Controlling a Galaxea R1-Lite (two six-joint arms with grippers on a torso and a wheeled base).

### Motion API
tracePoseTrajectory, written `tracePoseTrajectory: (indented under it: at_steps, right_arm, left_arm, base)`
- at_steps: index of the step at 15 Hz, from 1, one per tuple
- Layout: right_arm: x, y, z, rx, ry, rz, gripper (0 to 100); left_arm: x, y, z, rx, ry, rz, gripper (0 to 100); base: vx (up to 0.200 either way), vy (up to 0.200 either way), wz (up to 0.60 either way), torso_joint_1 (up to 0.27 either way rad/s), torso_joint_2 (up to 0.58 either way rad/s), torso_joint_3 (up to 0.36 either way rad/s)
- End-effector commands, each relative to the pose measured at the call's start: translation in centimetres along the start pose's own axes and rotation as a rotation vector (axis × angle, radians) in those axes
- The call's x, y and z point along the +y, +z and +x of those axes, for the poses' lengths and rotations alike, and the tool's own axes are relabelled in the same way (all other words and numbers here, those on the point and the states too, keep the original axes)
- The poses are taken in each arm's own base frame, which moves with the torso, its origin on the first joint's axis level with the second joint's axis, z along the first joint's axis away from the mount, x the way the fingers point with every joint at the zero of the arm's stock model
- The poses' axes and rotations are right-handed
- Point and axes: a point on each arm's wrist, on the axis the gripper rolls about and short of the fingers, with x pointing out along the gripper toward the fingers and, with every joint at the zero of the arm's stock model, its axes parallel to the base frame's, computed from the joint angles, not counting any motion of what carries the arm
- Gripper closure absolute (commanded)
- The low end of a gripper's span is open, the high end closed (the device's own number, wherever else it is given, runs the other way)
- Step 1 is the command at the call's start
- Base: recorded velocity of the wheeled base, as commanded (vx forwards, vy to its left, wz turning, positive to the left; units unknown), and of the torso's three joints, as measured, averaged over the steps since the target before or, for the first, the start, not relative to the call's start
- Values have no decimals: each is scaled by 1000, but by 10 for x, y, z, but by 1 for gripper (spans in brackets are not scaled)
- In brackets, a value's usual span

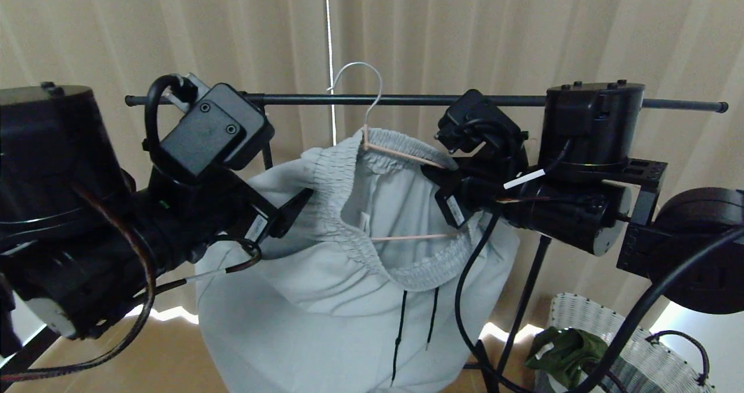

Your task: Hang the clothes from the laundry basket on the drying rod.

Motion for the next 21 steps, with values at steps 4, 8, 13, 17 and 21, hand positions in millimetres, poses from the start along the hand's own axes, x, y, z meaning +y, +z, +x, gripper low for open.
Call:
tracePoseTrajectory:
  at_steps: [4,8,13,17,21]
  right_arm:
    - [-35,-3,-29,-5,-100,24,100]
    - [-46,9,-52,-65,-127,36,100]
    - [-48,11,-69,-97,-109,38,100]
    - [-47,12,-71,-105,-97,37,100]
    - [-48,13,-72,-110,-99,36,100]
  left_arm:
    - [1,-16,-30,-13,-33,3,0]
    - [-3,-49,-36,103,-28,5,0]
    - [11,-79,-25,193,-32,-34,0]
    - [9,-79,-13,204,-48,-40,0]
    - [8,-79,-12,206,-51,-42,100]
  base:
    - [0,0,0,0,0,0]
    - [0,0,0,0,0,0]
    - [0,0,0,0,0,0]
    - [0,0,0,0,0,0]
    - [0,0,0,0,0,0]
